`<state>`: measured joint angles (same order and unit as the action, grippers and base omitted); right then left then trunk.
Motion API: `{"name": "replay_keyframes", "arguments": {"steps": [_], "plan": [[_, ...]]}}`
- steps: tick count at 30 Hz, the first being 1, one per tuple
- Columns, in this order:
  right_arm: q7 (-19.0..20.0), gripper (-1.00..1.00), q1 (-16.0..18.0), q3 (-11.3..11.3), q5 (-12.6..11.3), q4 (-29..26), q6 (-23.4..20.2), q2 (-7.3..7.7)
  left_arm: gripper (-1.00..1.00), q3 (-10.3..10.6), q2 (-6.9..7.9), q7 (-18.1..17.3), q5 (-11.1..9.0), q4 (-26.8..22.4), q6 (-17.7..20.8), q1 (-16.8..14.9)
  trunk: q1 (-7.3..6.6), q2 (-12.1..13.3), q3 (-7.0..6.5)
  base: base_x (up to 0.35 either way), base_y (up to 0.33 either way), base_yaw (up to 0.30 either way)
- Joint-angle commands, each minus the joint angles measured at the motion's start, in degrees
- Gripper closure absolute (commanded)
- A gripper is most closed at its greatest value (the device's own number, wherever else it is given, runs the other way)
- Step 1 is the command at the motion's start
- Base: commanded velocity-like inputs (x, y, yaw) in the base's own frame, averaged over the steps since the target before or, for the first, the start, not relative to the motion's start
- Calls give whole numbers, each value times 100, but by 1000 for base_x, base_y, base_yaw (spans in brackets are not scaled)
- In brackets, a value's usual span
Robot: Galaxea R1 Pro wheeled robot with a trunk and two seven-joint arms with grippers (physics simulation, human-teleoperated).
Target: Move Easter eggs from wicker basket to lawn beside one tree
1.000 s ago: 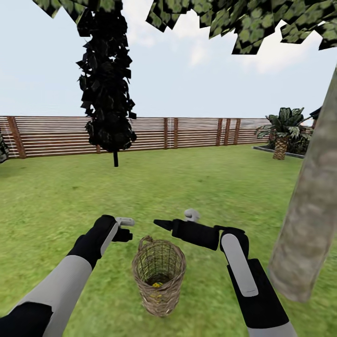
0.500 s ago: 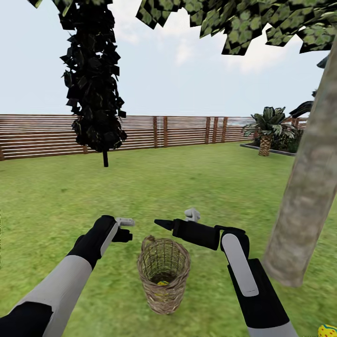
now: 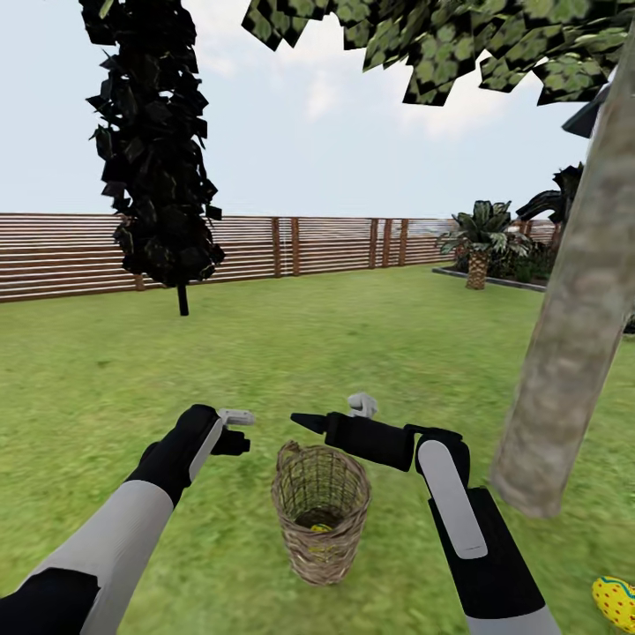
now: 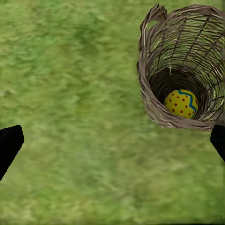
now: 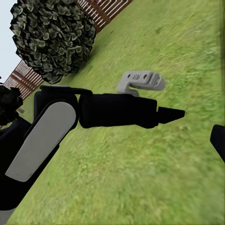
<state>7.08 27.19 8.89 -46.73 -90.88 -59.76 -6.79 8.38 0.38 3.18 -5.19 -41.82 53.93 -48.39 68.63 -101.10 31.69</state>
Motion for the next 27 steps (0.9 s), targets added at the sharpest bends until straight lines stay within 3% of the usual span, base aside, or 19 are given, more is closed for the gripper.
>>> {"name": "replay_keyframes", "arguments": {"steps": [1,16,27], "plan": [[56,-100,6,-6,59,0,-24,-5,-100,15,6,33,-52,-10,22,0,-1,-4,10,-96,320,-255],[56,-100,6,-35,66,7,-24,-1,-100,15,6,39,-44,18,22,2,-1,-4,61,-124,304,-267],[56,-100,6,-97,68,9,-24,1,-100,19,5,42,-35,24,21,5,-1,-4,95,-40,78,-270]]}}
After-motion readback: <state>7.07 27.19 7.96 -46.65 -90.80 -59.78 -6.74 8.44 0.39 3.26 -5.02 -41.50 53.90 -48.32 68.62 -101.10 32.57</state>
